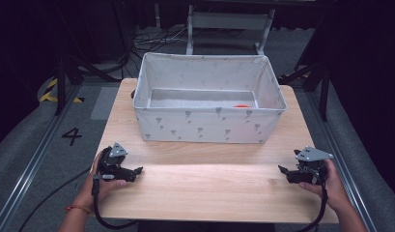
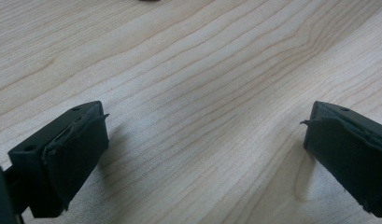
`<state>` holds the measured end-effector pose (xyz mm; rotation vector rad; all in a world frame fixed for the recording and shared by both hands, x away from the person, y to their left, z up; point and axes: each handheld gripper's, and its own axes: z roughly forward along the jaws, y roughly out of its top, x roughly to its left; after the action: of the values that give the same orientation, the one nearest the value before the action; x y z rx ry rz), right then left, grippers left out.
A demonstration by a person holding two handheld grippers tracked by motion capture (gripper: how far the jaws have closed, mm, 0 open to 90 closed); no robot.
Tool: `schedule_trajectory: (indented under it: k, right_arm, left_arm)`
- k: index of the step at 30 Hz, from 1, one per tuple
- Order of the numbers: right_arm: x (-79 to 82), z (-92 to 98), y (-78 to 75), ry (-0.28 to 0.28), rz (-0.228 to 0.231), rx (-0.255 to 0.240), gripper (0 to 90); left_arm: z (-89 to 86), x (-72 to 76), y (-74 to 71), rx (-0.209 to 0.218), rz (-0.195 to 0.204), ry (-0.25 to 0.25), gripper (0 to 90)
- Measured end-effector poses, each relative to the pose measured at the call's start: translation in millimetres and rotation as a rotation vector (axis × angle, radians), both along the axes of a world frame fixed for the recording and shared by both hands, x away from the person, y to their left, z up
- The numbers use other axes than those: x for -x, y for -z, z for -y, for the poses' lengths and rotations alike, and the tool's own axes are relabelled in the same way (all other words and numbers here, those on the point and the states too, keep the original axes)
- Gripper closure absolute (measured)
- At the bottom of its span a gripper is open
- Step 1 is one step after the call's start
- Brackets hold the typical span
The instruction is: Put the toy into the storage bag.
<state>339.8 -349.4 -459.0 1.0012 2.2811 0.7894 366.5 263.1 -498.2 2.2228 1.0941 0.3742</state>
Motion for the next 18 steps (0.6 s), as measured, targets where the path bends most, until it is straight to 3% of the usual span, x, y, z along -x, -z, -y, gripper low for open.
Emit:
schedule_trajectory:
  k: [3,6,10,13,18]
  right_arm:
    - [2.4,5.8,6.6,0.005,-0.014,-0.02,18.5]
    - [8.0,17.0,19.2,0.033,-0.06,-0.077,19.1]
    - [13.0,23.6,29.2,0.047,-0.078,-0.089,19.1]
    - [18.6,30.1,37.9,0.055,-0.11,-0.136,19.2]
    - [24.4,38.5,44.7,0.086,-0.11,-0.225,17.2]
  left_arm:
    - [0.0,0.0,0.0,0.0,0.0,0.0,0.2]
    - [0.0,0.0,0.0,0.0,0.0,0.0,0.2]
    - [0.0,0.0,0.0,0.0,0.0,0.0,0.2]
    - [0.0,0.0,0.0,0.0,0.0,0.0,0.2]
    - [-0.1,-0.3,0.0,-0.002,0.003,0.001,0.2]
